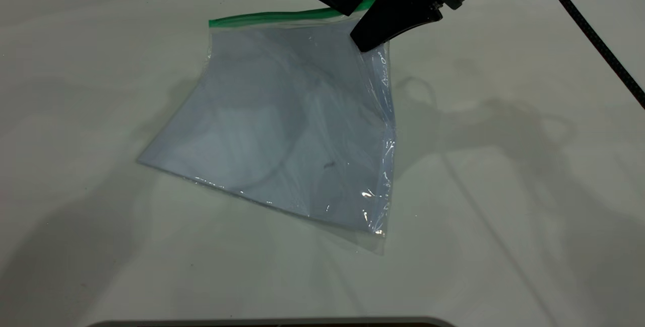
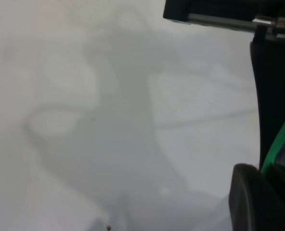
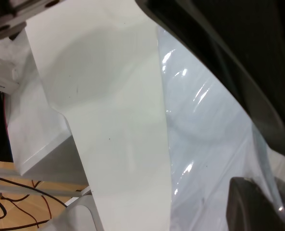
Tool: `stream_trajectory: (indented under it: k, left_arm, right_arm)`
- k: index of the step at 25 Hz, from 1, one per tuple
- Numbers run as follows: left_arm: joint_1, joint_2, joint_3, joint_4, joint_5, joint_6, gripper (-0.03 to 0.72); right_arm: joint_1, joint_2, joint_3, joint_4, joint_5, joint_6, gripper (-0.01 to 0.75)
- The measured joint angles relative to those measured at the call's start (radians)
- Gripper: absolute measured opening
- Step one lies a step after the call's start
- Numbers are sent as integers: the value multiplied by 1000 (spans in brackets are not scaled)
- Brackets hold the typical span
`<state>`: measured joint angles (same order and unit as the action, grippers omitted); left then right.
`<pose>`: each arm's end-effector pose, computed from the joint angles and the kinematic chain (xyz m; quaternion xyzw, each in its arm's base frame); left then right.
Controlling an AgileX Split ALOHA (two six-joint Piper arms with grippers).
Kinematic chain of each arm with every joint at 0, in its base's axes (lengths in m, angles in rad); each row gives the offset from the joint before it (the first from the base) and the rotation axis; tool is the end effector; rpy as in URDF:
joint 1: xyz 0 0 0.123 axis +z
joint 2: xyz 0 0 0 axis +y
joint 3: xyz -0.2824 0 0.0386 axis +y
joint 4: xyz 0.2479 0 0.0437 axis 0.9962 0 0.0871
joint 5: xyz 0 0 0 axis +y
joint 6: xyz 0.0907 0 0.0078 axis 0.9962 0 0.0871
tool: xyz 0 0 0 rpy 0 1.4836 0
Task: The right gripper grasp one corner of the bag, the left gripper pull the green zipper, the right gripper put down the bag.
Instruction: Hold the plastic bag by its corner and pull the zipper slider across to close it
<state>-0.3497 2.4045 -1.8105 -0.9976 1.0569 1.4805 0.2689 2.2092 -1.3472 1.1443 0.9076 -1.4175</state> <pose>0.4310 -0.2281 0.1224 0.5536 0.7206 -0.3508 0.2263 0.3808 0.1728 0.1067 -0.3897 0.8246 0.3675 0.1820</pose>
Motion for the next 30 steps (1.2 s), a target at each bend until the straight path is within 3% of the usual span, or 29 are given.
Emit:
stream_trajectory:
  k: [11,30]
  left_arm:
    - [5,0,-1,39,-17,1,57]
    - [79,0,-1,76,-17,4,61]
  right_arm:
    - [0,-18,0,0,-15,-26,35]
    - [5,-20,-3,50,-46,-35,35]
